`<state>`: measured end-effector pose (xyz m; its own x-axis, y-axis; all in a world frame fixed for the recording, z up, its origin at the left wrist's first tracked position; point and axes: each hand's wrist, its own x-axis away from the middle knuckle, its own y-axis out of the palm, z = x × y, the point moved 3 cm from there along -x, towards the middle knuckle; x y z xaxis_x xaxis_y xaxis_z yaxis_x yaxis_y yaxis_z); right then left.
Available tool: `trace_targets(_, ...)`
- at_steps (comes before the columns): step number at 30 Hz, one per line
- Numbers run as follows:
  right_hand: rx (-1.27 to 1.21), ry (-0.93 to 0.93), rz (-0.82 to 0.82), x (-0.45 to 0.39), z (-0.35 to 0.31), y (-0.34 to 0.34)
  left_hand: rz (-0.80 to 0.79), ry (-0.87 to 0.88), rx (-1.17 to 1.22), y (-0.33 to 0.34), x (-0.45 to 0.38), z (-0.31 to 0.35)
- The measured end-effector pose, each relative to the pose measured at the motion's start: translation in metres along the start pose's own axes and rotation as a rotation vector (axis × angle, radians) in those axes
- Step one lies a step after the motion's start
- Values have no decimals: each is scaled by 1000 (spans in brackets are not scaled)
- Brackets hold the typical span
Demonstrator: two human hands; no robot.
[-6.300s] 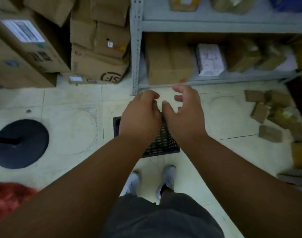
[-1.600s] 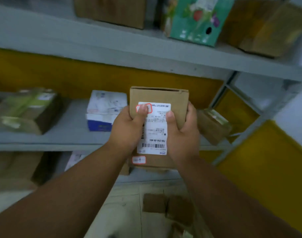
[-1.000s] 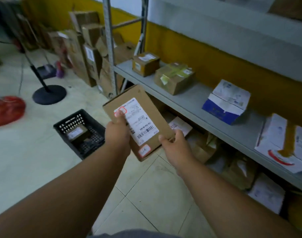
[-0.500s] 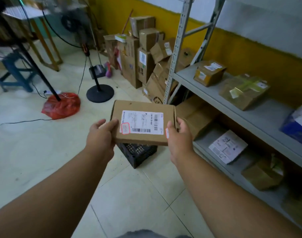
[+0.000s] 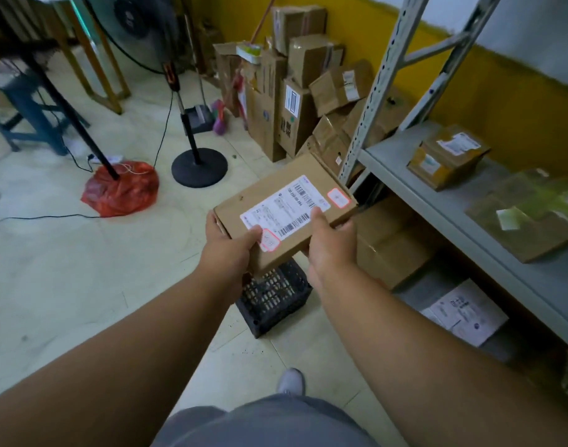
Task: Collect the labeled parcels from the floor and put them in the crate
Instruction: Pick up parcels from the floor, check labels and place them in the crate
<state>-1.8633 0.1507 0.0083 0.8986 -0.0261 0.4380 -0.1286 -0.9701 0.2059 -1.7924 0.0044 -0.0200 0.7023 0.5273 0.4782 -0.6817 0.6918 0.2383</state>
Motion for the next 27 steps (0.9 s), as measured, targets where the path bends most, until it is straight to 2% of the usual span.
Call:
trace_targets(3, 40, 7, -56, -29, -8, 27, 6, -1, -117, -8, -30, 27)
trace_targets(7, 161, -106, -110, -67, -13, 58, 31, 126, -471, -11, -78, 50)
trace_targets(12, 242, -150, -35, -118, 4, 95, 3, 193, -800, -8, -155, 57)
trace_targets(16, 230, -89, 29, -161, 7, 127, -165, 282, -1070, -2, -229, 79)
trace_targets(21, 202, -76, 197, -202, 24, 174, -441, 387, -1230, 9, -324, 111)
trace_targets(24, 350, -139, 428, -229, 51, 197, -554, 356, -1259, 18, -375, 106)
trace_targets(27, 565, -123, 627, -258, 98, 206, -564, 280, -1273, 21, -418, 73)
